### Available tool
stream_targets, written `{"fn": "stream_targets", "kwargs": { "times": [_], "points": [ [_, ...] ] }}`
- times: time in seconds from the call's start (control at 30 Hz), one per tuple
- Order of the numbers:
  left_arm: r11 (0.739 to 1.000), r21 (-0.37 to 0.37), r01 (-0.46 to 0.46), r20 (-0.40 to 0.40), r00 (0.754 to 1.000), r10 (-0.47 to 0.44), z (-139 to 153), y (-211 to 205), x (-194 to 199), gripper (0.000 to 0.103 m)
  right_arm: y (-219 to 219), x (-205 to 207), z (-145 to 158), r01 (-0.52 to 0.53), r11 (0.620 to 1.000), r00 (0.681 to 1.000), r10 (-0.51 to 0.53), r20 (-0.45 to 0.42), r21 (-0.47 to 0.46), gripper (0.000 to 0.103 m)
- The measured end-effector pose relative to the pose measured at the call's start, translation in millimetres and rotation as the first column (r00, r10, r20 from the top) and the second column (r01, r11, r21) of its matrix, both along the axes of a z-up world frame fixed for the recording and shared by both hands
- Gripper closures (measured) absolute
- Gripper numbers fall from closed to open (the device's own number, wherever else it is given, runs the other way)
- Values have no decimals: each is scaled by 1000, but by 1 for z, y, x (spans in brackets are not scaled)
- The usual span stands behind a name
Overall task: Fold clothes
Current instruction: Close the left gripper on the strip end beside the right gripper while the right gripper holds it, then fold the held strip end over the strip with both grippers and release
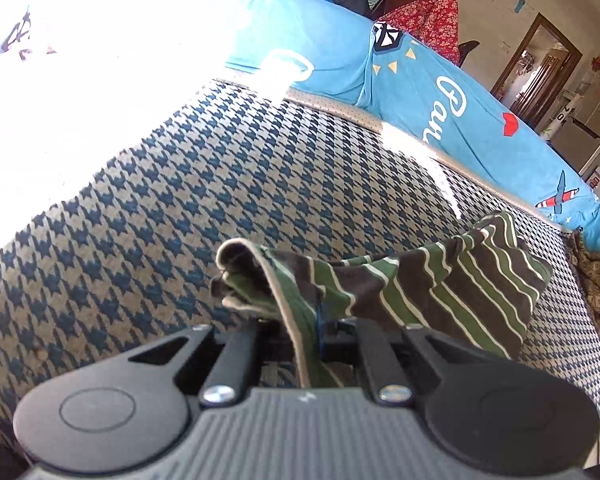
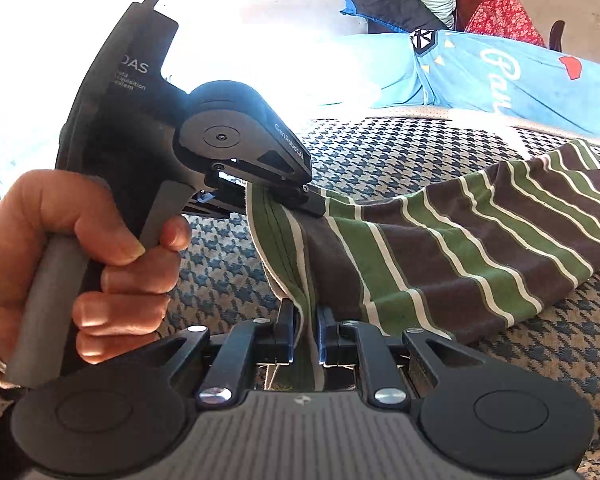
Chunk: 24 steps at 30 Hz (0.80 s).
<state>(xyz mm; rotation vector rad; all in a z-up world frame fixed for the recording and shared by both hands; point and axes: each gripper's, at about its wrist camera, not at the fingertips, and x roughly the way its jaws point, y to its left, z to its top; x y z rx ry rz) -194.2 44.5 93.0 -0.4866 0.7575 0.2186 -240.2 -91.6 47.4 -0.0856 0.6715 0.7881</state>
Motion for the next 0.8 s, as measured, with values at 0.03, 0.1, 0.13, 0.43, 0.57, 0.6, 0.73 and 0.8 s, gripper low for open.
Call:
{"fn": "stream_targets", "kwargs": {
  "times": [0.03, 0.1, 0.13, 0.43, 0.57, 0.6, 0.73, 0.8],
  "points": [
    [1000, 15, -4, 3, 1000, 4, 4, 4, 1, 96, 2, -2, 1, -8, 1000, 1000, 8, -7, 12, 91],
    [999, 37, -11, 5, 1000, 11, 11, 12, 2, 96, 8, -3, 3, -28, 999, 1000, 29, -10, 31, 91],
    [999, 46, -15, 4, 1000, 15, 14, 16, 3, 96, 12, -3, 5, -42, 998, 999, 43, -8, 41, 91],
    [990, 131, -44, -14, 999, 47, 34, 63, 26, 96, 49, 14, 14, -127, 978, 989, 137, -52, 166, 91],
    [983, 169, -68, -45, 996, 76, 36, 84, 36, 95, 71, 24, 15, -181, 965, 979, 194, -54, 190, 91],
    [982, 174, -76, -57, 995, 87, 34, 89, 38, 95, 76, 28, 14, -196, 961, 976, 211, -59, 194, 91],
    [966, 211, -153, -121, 976, 181, 19, 105, 45, 89, 97, 39, 8, -258, 955, 962, 268, -55, 146, 87],
    [956, 214, -200, -129, 964, 231, 16, 113, 44, 75, 101, 41, 4, -285, 951, 954, 293, -62, 117, 86]
  ]
}}
